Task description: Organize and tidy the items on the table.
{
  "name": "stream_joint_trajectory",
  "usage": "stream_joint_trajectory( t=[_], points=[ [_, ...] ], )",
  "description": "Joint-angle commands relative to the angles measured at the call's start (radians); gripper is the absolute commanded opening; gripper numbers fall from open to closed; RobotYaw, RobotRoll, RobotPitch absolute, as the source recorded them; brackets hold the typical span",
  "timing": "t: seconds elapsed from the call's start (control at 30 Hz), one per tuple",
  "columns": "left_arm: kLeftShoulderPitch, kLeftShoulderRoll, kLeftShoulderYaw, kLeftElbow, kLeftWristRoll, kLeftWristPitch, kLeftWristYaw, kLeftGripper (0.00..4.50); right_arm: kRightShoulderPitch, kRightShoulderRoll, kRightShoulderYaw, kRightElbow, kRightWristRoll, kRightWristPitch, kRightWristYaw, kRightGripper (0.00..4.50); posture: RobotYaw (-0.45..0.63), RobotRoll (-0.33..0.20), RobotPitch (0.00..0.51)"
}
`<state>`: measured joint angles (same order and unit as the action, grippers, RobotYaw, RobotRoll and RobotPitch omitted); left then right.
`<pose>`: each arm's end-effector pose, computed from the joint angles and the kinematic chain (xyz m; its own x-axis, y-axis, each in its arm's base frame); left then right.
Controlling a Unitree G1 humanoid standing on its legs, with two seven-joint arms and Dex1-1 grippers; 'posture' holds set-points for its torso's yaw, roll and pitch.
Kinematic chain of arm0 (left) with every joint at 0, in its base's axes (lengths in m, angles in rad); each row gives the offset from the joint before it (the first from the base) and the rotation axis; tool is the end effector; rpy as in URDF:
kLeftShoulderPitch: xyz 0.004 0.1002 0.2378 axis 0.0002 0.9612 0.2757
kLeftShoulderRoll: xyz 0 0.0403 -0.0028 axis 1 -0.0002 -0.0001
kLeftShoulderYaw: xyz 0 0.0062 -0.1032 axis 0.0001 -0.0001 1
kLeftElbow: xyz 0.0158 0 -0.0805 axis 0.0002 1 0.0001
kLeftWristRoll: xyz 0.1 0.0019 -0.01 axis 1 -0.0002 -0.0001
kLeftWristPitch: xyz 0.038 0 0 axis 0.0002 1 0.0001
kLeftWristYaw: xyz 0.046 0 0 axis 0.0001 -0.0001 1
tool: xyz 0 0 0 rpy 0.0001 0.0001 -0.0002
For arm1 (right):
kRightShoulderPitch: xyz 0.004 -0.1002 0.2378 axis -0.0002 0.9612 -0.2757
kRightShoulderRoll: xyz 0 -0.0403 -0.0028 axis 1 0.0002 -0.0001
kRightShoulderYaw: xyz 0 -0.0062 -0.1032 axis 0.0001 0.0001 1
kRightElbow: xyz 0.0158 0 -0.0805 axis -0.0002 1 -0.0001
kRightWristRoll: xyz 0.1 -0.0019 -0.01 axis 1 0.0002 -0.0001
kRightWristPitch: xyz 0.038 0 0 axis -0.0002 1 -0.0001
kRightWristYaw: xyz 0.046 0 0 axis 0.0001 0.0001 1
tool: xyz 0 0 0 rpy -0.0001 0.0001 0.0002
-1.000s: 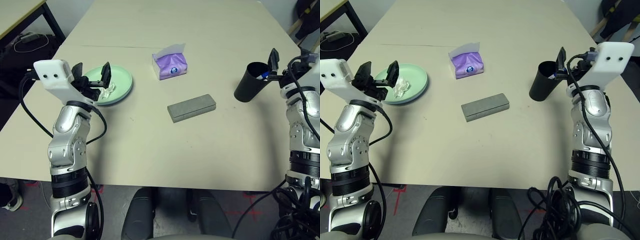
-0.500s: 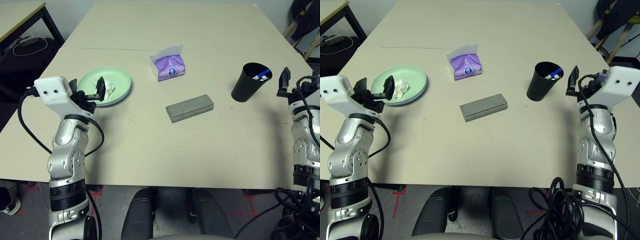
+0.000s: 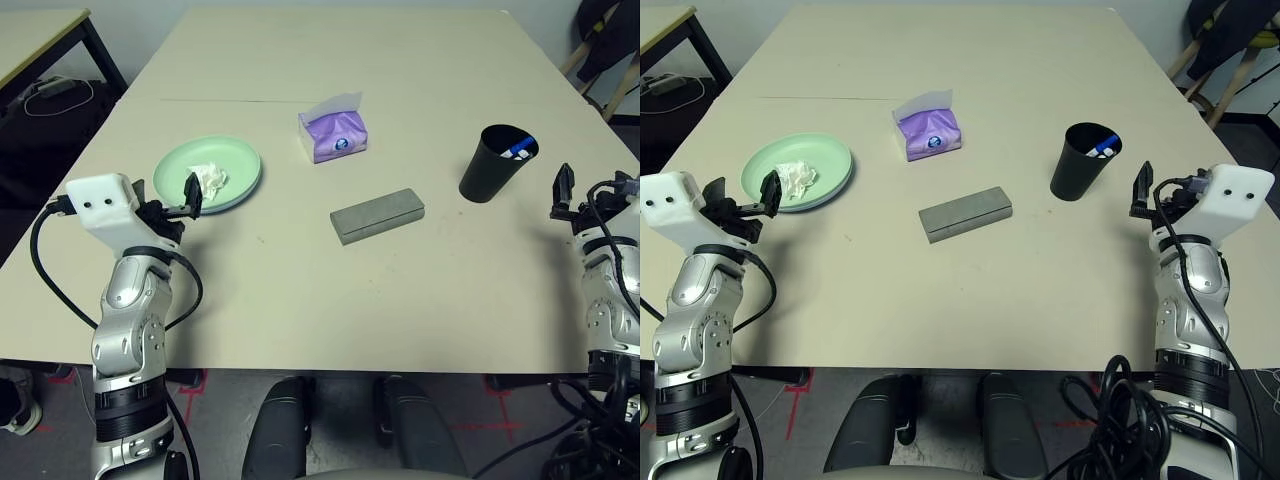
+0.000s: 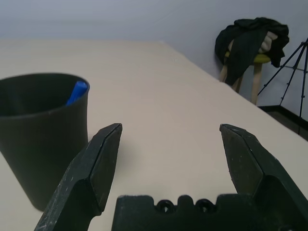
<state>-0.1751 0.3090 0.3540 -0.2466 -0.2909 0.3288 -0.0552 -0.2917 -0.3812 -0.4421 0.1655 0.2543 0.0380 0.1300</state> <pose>0.2179 0.2494 0.1357 0.9704 0.1653 0.1760 -0.1652 0.9861 -0.0154 0.2383 -0.2923 0.1175 0.9400 -0.2605 0.2205 0.2668 0.9638 0.0011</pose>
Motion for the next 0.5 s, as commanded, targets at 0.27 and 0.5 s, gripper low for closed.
stream_joint_trajectory(
  t=[0.27,0.5],
  points=[
    [0.093,-0.006,-0.007,-0.022,0.044,-0.044,-0.007,4.50,0.021,-0.019,0.022,0.154,-0.008,-0.044,0.088,4.47,0.05,0.000,0.135],
    [0.153,0.005,-0.011,-0.041,0.036,-0.088,-0.061,4.50,-0.018,-0.009,0.043,0.235,-0.003,-0.082,0.114,4.47,0.08,0.000,0.129]
  ],
)
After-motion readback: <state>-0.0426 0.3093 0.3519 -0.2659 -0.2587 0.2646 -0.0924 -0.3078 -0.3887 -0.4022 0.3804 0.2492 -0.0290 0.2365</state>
